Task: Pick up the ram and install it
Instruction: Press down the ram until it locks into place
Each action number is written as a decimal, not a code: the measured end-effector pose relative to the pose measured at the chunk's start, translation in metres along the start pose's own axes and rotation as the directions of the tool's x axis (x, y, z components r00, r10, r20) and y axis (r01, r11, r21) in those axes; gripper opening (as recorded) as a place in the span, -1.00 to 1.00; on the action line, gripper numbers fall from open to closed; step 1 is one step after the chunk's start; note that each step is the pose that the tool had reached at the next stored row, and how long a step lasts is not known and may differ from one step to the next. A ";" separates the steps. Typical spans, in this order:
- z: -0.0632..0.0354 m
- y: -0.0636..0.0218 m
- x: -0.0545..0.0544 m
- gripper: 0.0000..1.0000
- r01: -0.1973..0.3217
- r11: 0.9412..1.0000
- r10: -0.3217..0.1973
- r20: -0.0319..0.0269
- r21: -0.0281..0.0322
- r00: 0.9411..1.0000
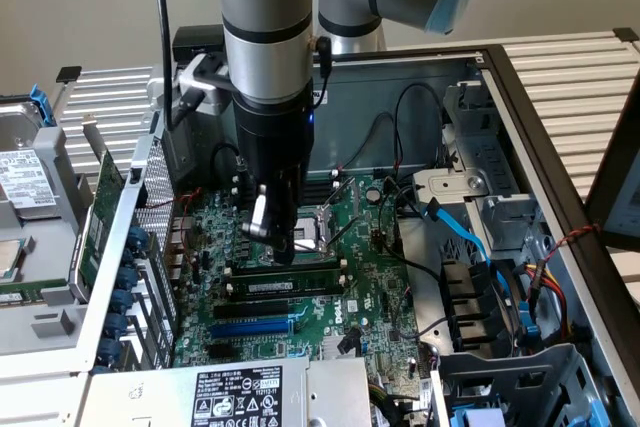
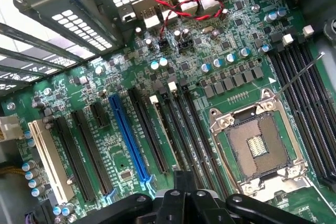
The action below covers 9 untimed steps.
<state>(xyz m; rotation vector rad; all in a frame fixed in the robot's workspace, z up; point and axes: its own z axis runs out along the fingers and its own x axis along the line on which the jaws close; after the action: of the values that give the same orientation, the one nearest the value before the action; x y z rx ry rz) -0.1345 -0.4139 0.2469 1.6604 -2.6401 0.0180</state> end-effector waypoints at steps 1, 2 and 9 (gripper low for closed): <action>0.0000 0.0000 0.000 -0.79 -0.012 1.000 0.012 0.000 -0.001 1.000; 0.0000 0.0000 0.000 -0.79 -0.025 1.000 0.025 -0.001 -0.002 1.000; 0.0001 0.0000 0.000 -0.79 -0.084 0.996 0.083 -0.004 -0.007 0.997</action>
<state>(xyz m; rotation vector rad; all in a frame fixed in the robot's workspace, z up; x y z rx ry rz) -0.1344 -0.4138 0.2468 1.5456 -2.7020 0.0131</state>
